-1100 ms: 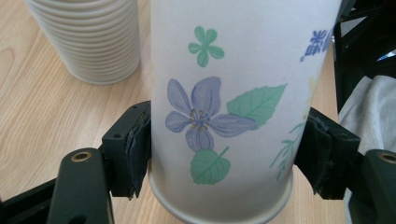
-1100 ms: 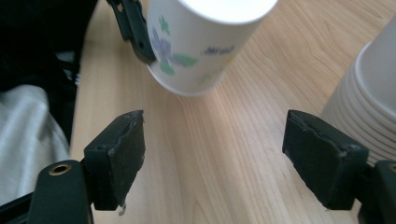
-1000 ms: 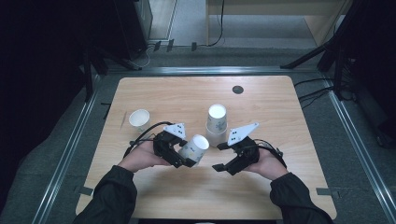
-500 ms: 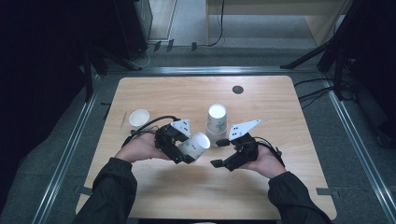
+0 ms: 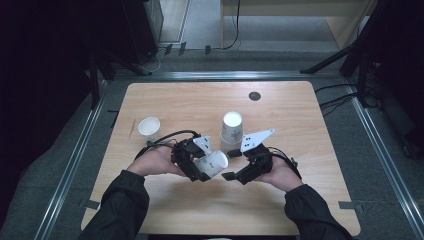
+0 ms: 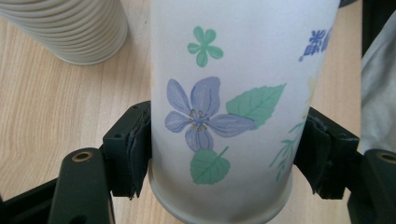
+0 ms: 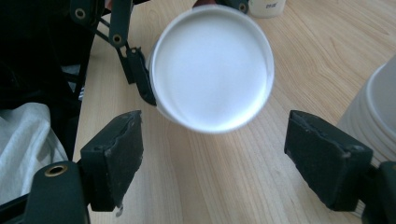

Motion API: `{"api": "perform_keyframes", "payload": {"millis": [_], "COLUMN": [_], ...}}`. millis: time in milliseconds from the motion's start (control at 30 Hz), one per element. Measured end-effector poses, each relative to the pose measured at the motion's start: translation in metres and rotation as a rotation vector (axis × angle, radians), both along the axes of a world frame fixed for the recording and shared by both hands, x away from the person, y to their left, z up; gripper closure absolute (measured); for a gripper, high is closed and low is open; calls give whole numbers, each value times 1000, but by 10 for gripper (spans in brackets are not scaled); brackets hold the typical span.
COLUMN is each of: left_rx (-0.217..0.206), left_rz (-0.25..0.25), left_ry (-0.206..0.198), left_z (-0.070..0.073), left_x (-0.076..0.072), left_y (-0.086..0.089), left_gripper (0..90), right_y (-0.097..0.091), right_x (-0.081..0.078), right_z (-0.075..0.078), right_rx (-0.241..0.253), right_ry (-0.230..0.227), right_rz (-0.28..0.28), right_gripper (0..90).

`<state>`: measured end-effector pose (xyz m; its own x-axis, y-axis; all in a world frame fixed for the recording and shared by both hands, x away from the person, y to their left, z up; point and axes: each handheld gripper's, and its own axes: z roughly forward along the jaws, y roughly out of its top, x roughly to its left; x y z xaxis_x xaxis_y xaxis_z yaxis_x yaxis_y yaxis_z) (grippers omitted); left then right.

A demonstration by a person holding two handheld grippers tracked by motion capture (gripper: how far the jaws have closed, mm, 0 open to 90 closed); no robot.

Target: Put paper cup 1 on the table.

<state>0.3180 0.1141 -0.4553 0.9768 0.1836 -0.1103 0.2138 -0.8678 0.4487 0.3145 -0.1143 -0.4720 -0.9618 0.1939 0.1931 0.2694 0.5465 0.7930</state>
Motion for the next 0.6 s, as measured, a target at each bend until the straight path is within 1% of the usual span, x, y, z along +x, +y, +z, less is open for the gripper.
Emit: {"api": "perform_keyframes", "payload": {"millis": [67,100,133,200,267,467,500,533,567,600], "left_rx": [13,35,35,55,69,66,71,67,59,52], "left_rz": [-8,-12,-12,-19,-26,-39,-44,-47,-50,-58], "left_ry": [7,9,9,11,14,13,15,15,21,15], "left_z": [-3,-6,-6,-8,-10,-11,-11,-12,-13,-13], "left_x": [-1,-1,-1,-2,-4,-8,-8,-8,-8,-8], "left_y": [-3,-6,-6,-9,-11,-17,-18,-19,-18,-18], "left_gripper": [278,279,280,279,279,279,279,279,280,280], "right_y": [3,4,5,6,8,13,15,16,16,17], "right_x": [1,1,0,1,0,-2,-3,-3,-3,-4], "right_z": [-1,-1,-1,-2,-3,-5,-6,-6,-6,-6], "right_rx": [-9,-11,-11,-8,-16,-22,-26,-28,-26,-32], "right_ry": [1,-5,-6,-4,3,3,0,8,0,-7], "right_rz": [12,15,17,20,24,58,59,66,75,78], "right_gripper": [199,200,202,206,215,266,292,309,327,332]}}
